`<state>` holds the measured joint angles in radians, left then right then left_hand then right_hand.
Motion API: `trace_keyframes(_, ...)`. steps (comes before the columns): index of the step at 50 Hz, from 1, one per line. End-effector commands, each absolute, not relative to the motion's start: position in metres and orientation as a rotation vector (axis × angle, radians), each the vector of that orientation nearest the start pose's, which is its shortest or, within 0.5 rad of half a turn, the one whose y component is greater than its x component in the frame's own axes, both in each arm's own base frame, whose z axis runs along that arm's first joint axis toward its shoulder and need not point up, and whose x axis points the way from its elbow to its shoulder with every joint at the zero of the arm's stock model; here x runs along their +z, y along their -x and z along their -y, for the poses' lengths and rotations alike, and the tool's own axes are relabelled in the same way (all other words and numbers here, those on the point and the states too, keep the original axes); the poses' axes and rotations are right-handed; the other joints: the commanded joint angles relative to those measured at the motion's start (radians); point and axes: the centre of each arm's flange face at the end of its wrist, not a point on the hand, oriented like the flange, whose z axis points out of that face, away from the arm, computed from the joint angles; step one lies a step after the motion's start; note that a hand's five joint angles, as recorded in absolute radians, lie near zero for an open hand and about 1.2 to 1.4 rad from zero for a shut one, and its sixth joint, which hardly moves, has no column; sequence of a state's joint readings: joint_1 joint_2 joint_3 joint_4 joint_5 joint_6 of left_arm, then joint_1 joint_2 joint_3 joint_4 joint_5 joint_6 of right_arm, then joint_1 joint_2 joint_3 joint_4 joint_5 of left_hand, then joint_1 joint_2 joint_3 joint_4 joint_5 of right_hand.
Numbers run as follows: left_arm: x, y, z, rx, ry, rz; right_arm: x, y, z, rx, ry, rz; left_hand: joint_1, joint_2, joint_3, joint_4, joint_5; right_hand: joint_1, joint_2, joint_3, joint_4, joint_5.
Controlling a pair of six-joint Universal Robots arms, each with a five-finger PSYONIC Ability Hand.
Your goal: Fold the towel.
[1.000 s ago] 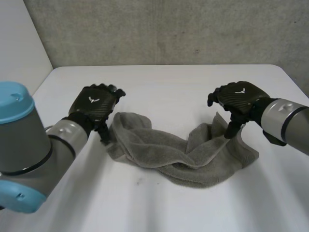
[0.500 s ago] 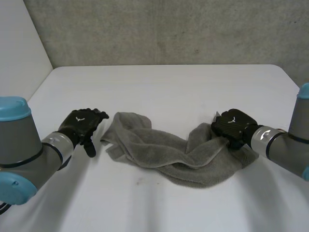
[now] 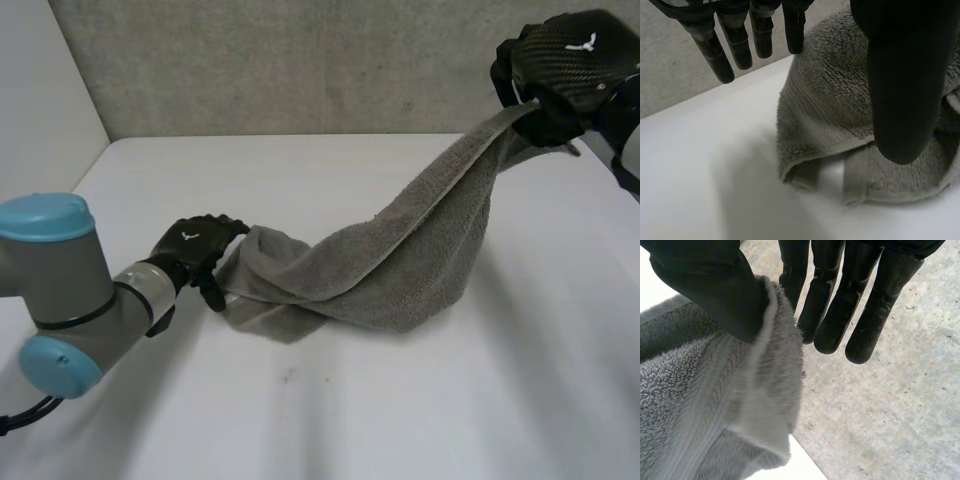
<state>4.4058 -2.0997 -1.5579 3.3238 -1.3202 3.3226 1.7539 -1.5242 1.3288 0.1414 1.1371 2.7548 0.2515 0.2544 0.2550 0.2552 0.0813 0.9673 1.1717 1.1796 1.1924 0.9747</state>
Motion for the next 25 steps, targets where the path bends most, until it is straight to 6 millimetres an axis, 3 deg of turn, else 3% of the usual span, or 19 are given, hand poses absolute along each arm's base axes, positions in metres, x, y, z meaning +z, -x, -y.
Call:
trace_keyframes(1,0.14,0.275,0.299,-1.983,-0.985,-2.64,0.367,-0.221,0.26,-2.162,1.045,-1.817,0.044,0.041,0.041,0.041,0.04,0.429,0.225,0.217,0.204,0.247)
trace_keyframes(8,0.128,0.293,0.296,-1.971,-1.068,-2.637,0.39,-0.218,0.249,-2.249,1.032,-1.746,0.05,0.047,0.047,0.046,0.046,0.429,0.225,0.217,0.204,0.247)
trace_keyframes(17,0.123,0.3,0.307,-1.99,-1.071,-2.621,0.396,-0.217,0.246,-2.274,1.03,-1.726,0.279,0.276,0.276,0.275,0.275,0.429,0.225,0.217,0.204,0.247)
trace_keyframes(19,0.124,0.301,0.311,-2.007,-1.066,-2.61,0.395,-0.216,0.247,-2.271,1.028,-1.733,0.624,0.621,0.62,0.62,0.619,0.429,0.225,0.217,0.204,0.247)
trace_keyframes(25,0.128,0.303,0.318,-2.071,-1.048,-2.549,0.39,-0.215,0.253,-2.257,1.029,-1.758,0.94,0.937,0.936,0.936,0.935,0.429,0.225,0.217,0.204,0.247)
